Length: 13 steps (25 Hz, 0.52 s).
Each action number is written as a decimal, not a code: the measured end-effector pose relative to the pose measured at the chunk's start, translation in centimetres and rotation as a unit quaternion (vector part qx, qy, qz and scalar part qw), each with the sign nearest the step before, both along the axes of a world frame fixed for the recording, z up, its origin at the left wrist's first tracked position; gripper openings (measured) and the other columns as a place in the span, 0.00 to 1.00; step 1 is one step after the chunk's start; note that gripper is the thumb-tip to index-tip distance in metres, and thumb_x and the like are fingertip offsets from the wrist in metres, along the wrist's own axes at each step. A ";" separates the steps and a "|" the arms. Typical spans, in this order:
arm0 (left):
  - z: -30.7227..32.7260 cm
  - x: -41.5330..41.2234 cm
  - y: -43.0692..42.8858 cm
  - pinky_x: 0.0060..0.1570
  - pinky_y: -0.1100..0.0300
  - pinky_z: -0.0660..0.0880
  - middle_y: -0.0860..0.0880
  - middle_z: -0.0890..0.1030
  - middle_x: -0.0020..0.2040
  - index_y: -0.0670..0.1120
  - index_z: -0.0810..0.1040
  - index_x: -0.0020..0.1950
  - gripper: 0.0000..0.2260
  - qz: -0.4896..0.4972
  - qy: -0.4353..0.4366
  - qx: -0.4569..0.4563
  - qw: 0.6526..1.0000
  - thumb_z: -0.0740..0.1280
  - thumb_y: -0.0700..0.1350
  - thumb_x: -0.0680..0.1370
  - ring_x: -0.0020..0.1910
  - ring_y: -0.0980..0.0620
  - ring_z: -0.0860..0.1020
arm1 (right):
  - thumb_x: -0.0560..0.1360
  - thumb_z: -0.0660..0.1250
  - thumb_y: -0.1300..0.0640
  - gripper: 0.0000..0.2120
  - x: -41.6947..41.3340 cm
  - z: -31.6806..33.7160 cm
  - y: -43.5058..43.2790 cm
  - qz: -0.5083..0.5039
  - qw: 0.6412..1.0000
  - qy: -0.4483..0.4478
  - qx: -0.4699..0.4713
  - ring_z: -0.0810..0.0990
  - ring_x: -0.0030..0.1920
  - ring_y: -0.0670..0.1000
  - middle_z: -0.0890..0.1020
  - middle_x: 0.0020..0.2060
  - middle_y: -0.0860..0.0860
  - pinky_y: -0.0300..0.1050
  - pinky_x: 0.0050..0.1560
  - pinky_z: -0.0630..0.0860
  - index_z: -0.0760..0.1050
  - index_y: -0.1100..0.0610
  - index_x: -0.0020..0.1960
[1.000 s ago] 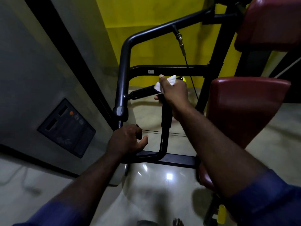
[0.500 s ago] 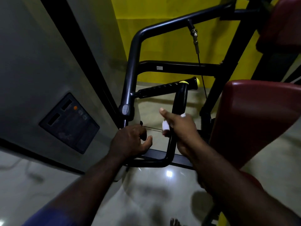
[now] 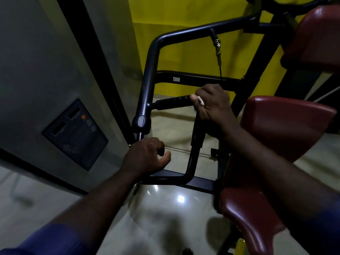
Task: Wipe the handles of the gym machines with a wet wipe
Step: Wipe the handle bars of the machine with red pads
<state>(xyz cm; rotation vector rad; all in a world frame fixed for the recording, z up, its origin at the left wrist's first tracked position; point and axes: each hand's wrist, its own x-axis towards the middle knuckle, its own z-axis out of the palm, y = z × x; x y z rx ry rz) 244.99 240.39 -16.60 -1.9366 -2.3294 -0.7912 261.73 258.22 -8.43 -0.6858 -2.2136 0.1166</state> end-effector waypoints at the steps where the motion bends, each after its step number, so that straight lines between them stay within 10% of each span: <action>1: 0.0 -0.1 0.0 0.35 0.62 0.64 0.58 0.73 0.32 0.50 0.77 0.33 0.14 0.001 -0.002 -0.002 1.000 0.67 0.59 0.71 0.32 0.56 0.74 | 0.86 0.58 0.49 0.16 1.0 -0.1 -0.3 0.026 0.995 -0.062 0.069 0.77 0.52 0.57 0.79 0.45 0.53 0.54 0.55 0.70 0.77 0.55 0.45; 7: -0.2 -0.3 -0.1 0.33 0.61 0.68 0.56 0.73 0.33 0.54 0.70 0.32 0.13 -0.026 -0.034 0.007 0.999 0.65 0.59 0.72 0.34 0.54 0.77 | 0.85 0.57 0.43 0.18 4.2 -2.5 -5.2 0.290 0.858 -0.339 0.253 0.79 0.49 0.58 0.79 0.42 0.53 0.53 0.62 0.72 0.77 0.53 0.47; 13: -0.3 -0.4 -0.4 0.35 0.59 0.72 0.55 0.75 0.34 0.52 0.73 0.33 0.14 -0.042 -0.049 0.011 0.998 0.63 0.60 0.72 0.35 0.51 0.78 | 0.87 0.54 0.48 0.21 1.1 2.1 -0.3 0.059 0.949 -0.246 0.190 0.79 0.51 0.59 0.81 0.42 0.53 0.56 0.64 0.71 0.80 0.57 0.46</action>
